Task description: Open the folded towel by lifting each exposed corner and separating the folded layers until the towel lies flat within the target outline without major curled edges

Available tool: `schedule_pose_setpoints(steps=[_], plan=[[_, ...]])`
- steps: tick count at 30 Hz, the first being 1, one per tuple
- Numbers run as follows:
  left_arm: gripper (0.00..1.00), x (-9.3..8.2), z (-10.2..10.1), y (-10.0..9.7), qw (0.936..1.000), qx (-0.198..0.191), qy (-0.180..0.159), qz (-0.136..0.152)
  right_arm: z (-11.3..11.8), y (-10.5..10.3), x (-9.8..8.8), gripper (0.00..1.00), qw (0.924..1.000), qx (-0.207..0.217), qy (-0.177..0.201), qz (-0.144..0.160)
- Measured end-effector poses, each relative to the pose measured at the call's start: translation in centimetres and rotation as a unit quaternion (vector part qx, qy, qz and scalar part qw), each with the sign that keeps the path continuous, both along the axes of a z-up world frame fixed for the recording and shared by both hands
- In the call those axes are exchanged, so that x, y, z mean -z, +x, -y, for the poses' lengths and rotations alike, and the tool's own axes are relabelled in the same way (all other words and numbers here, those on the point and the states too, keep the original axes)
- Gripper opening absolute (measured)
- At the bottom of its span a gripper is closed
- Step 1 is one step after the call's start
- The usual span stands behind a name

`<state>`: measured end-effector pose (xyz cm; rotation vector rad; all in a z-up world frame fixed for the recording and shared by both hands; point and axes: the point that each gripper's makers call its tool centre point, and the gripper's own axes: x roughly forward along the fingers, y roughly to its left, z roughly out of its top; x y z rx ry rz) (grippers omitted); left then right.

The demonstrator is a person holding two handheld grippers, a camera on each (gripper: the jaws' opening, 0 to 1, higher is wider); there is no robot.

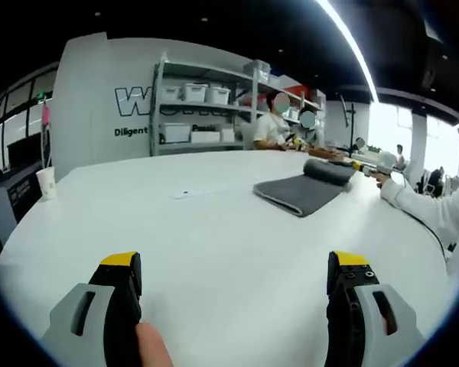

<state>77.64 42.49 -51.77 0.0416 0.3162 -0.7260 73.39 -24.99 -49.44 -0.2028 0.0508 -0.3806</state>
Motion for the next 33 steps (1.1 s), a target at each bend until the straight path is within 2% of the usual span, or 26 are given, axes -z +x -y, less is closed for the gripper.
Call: schedule_pose_setpoints(steps=[3,19,29,33], plan=[[1.0,0.0,0.0,0.1,1.0,0.001,-0.006,-0.002,1.0,-0.2,0.1,0.0,1.0,0.007,-0.001,-0.002],[1.0,0.4,-0.4,0.6,0.9999,-0.004,0.009,-0.001,7.4,-2.6,0.6,0.0,0.9977,0.067,0.014,0.0],[1.0,0.9,-0.4,0.5,0.9999,-0.005,0.015,-0.005,10.8,-4.6,1.2,0.0,0.9933,0.112,0.028,0.002],[1.0,1.0,-0.4,0.6,0.9998,-0.006,0.016,-0.005,11.9,-5.6,1.3,0.0,0.9905,0.136,0.018,-0.003]])
